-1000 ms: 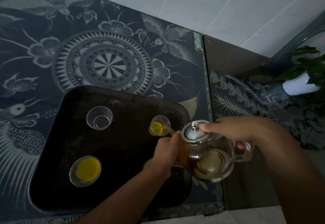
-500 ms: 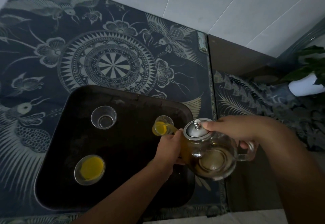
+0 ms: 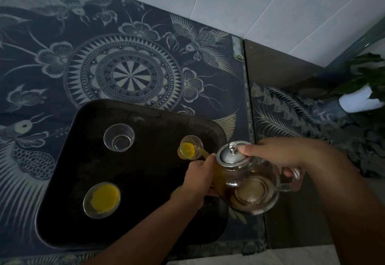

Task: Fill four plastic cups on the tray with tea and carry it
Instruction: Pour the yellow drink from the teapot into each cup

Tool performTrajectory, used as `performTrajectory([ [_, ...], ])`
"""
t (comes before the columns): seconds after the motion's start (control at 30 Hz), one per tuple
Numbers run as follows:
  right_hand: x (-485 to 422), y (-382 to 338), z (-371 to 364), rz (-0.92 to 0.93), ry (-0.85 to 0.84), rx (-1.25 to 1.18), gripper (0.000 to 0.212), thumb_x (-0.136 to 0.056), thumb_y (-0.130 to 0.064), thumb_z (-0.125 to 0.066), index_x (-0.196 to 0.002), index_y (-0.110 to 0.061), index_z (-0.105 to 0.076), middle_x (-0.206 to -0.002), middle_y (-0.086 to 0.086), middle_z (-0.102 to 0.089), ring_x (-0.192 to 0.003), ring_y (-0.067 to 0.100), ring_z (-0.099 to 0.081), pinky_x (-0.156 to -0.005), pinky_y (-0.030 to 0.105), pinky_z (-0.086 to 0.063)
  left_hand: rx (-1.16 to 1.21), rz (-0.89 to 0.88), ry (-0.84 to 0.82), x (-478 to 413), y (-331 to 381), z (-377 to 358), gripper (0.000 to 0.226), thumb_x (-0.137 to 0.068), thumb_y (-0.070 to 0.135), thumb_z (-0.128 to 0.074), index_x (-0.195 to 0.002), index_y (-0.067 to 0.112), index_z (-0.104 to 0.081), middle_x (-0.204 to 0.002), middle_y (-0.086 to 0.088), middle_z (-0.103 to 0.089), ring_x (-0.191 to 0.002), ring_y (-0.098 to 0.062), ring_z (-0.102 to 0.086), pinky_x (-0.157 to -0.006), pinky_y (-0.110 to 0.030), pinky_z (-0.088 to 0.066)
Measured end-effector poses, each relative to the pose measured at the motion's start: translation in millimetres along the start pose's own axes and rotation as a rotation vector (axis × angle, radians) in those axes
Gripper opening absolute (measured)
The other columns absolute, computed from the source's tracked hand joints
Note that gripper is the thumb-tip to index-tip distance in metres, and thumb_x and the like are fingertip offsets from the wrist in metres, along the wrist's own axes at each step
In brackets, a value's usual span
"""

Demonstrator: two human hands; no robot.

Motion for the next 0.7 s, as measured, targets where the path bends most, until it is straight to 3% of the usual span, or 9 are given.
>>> performTrajectory([
  [0.1,-1.3,-2.1,-2.9,0.005,-0.024,0.006,0.117,-0.027,-0.109,-0.043,-0.100,-0.023,-0.074,-0.097,0.024,-0.076,-0.065,0.026,-0.066,-0.064,0.039,-0.054,0.007,-0.007,-0.003,1.3,-1.3,0.6,0.037,-0.101,0.045,-0.054,-0.109,0.016,-0.076,-0.103,-0.010,-0.081,-0.096,-0.028,-0.078,-0.080,-0.052,-0.066],
  [0.17,-3.3,-1.0,-4.0,-0.003,-0.039,-0.011,0.123,-0.019,-0.108,-0.046,-0.102,-0.023,-0.074,-0.091,0.025,-0.075,-0.066,0.029,-0.065,-0.067,0.047,-0.057,0.009,-0.016,-0.005,1.2,-2.1,0.5,0.037,-0.100,0.044,-0.053,-0.108,0.017,-0.077,-0.102,-0.010,-0.081,-0.096,-0.028,-0.078,-0.080,-0.054,-0.065],
  [0.27,-2.4,-0.9,-2.6,-0.007,-0.038,-0.002,0.113,-0.030,-0.106,-0.047,-0.100,-0.022,-0.074,-0.078,0.016,-0.068,-0.061,0.026,-0.060,-0.065,0.042,-0.054,0.011,-0.014,-0.005,0.8,-2.1,0.3,0.037,-0.101,0.044,-0.053,-0.108,0.016,-0.076,-0.102,-0.010,-0.081,-0.096,-0.028,-0.078,-0.080,-0.053,-0.066],
  [0.47,4.1,-3.9,0.1,-0.017,-0.044,0.005,0.104,-0.038,-0.098,-0.043,-0.101,-0.021,-0.074,-0.076,0.015,-0.065,-0.053,0.022,-0.058,-0.063,0.039,-0.053,0.016,-0.012,-0.003,-0.6,-2.1,-1.2,0.039,-0.099,0.047,-0.054,-0.109,0.016,-0.076,-0.105,-0.011,-0.080,-0.096,-0.030,-0.078,-0.077,-0.052,-0.066],
  [0.7,-0.1,-0.4,2.2,-0.014,-0.017,0.029,0.128,-0.013,-0.109,-0.041,-0.105,-0.026,-0.072,-0.086,0.020,-0.075,-0.057,0.024,-0.061,-0.062,0.039,-0.055,0.006,-0.014,-0.015,-1.0,-0.7,-2.1,0.039,-0.101,0.046,-0.053,-0.109,0.016,-0.076,-0.102,-0.010,-0.081,-0.095,-0.028,-0.078,-0.080,-0.053,-0.066],
])
Point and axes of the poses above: each hand's wrist, its own x-axis away from the middle knuckle, its own z-axis out of the back of the hand, y = z × x, the point moved 7 cm from there along -x, towards the middle knuckle
